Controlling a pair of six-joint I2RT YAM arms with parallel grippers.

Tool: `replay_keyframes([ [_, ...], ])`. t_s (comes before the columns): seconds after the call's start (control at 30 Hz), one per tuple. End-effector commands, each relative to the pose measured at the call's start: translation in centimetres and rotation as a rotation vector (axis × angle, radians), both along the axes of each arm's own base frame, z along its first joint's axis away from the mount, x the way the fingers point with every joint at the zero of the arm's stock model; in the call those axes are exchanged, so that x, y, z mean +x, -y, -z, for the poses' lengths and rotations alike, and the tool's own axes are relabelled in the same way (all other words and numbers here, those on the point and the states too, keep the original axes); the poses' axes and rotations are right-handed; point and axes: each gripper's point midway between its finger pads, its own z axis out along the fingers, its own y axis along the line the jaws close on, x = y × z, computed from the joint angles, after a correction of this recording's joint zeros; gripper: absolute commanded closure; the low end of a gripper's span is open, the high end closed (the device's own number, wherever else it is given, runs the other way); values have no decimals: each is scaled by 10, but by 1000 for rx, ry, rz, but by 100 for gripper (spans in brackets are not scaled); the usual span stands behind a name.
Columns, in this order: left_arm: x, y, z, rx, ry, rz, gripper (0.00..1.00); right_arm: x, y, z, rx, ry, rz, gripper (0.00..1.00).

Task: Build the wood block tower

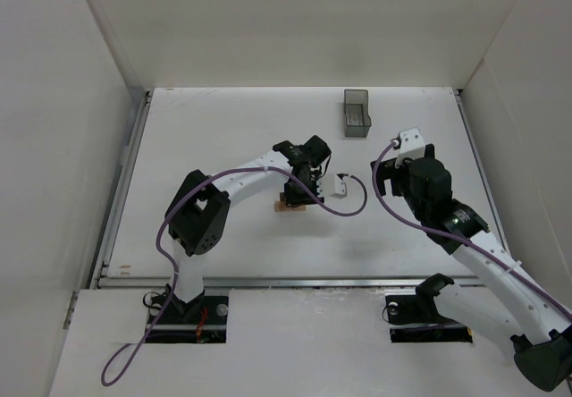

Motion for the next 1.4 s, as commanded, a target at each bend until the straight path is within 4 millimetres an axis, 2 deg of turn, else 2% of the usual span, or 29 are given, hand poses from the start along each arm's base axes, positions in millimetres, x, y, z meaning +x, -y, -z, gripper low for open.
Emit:
replay_keyframes([
  [0.0,-2,2,-7,-21,-12,-16,66,4,-2,-5,19,33,0,1],
  [0.37,-5,1,-7,-21,-27,-23,66,4,-2,-5,19,33,0,1],
  [0.57,4,-1,-8,-19,0,-58,66,4,-3,-5,21,31,-8,1],
  [1.37,7,6,-13,-47,11,-55,66,4,-3,-5,21,31,-8,1],
])
